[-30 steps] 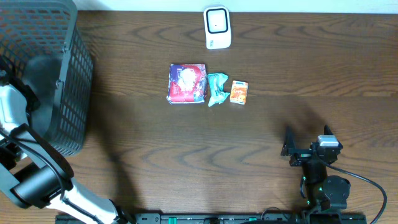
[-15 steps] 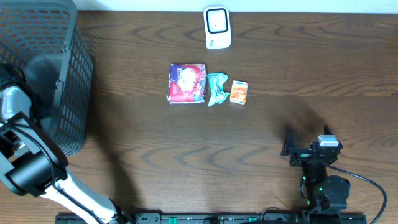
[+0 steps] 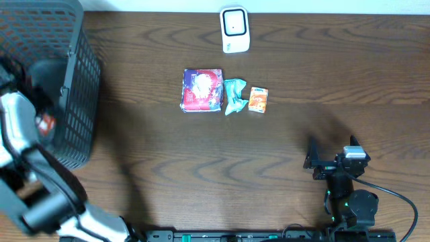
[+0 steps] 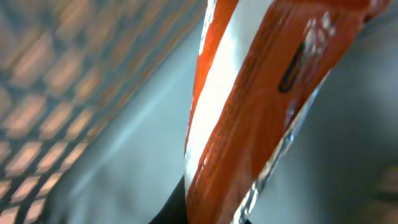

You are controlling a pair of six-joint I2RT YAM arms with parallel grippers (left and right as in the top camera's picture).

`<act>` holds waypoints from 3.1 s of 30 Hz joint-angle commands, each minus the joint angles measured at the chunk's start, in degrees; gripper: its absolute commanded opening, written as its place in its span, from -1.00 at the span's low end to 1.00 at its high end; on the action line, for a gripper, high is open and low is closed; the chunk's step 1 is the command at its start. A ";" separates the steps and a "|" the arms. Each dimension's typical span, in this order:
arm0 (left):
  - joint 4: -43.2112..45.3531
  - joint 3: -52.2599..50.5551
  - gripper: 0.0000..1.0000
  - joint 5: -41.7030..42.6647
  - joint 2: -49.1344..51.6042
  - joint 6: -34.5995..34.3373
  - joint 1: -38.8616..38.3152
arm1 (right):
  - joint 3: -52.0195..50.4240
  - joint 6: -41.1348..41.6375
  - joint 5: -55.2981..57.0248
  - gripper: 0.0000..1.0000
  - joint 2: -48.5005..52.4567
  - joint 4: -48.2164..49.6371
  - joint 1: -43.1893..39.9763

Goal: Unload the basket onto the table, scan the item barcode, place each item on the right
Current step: 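Grasp the orange-red candy bar in the basket with the left gripper, then carry the candy bar toward the scanner with the left gripper, then release the candy bar on the table left of the pink bag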

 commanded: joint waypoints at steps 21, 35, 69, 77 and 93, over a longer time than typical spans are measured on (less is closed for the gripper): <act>-1.86 0.79 -0.86 14.16 -26.71 -12.11 -46.69 | -0.13 0.79 0.20 0.98 -0.24 -0.22 0.22; -0.74 0.79 -0.86 -16.13 0.90 -12.13 -54.03 | -0.13 0.79 0.20 0.99 -0.24 -0.22 0.22; -7.98 1.62 -0.08 -21.55 -0.68 -22.99 -54.10 | -0.13 0.79 0.20 0.99 -0.24 -0.22 0.22; -18.25 1.62 0.96 -20.17 -13.33 -23.04 -54.10 | -0.13 0.79 0.20 0.99 -0.24 -0.22 0.22; -25.88 1.60 0.96 -13.20 -15.82 -22.99 -54.10 | -0.13 0.79 0.20 0.98 -0.24 -0.22 0.22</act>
